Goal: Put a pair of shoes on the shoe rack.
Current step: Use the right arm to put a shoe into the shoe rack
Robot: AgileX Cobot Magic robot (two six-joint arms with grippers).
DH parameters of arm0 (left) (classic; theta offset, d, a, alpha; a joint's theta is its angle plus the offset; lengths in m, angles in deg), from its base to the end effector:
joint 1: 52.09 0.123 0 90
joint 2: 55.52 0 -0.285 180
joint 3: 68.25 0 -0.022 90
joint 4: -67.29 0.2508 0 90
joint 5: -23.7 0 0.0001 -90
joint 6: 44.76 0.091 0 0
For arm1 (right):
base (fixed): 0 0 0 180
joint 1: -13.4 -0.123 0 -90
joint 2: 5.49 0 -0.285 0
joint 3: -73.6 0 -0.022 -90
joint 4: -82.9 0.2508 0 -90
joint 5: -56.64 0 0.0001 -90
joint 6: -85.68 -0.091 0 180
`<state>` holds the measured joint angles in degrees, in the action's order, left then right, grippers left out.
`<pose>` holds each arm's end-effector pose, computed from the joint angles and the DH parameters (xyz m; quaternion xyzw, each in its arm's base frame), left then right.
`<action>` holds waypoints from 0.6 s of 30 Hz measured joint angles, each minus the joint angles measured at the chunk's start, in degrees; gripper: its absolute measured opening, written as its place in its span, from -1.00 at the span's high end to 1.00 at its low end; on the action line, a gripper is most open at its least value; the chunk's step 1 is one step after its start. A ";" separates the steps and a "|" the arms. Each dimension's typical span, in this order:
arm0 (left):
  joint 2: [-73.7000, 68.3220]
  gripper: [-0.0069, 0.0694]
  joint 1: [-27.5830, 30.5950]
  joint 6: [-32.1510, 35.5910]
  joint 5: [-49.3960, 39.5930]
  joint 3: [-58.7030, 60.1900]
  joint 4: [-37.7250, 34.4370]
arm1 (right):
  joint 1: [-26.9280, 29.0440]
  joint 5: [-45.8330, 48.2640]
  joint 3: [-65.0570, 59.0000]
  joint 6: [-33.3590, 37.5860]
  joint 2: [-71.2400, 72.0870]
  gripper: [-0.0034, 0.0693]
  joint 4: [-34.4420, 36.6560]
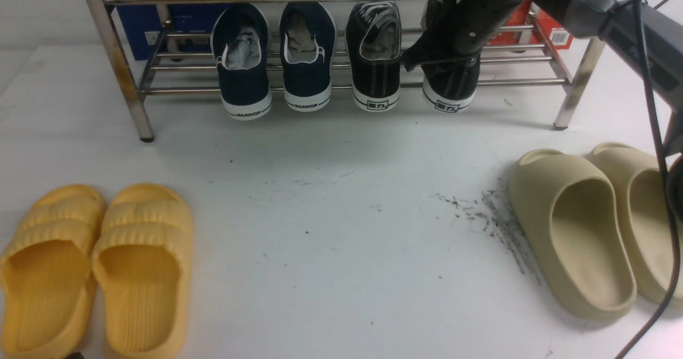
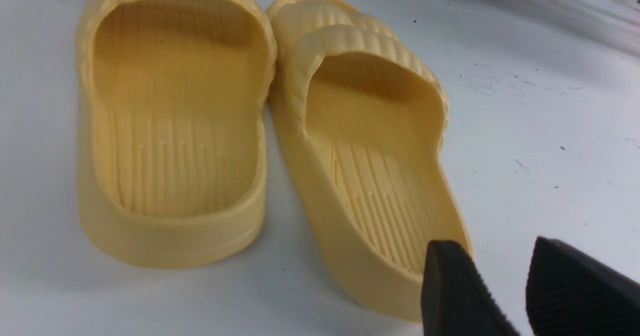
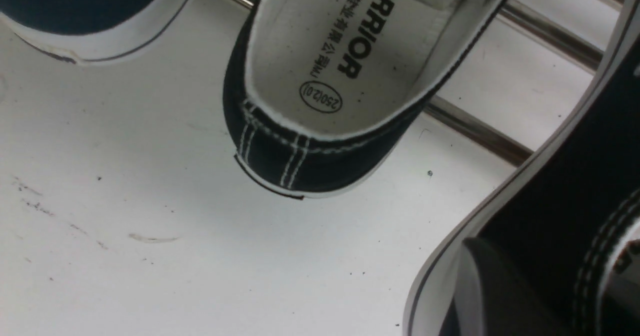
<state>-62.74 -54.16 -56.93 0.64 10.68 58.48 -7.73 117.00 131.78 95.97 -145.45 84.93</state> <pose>0.0517 -0.0073 0.1680 -0.1116 0.8061 -0.1365 0.5649 0.4831 0.1897 0.2921 -0.2529 0.9113 0.0480 0.3213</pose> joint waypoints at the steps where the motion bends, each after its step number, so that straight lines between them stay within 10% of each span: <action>1: 0.00 0.20 0.00 0.00 0.00 0.00 0.00 | 0.00 -0.08 0.00 0.18 -0.07 0.58 -0.08; 18: 0.00 0.20 0.00 0.00 0.00 0.00 0.00 | 0.00 -4.44 -0.06 6.35 -2.48 0.58 -1.59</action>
<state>-62.74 -54.16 -56.93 0.64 10.68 58.48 -7.73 112.57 131.72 102.31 -147.94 83.34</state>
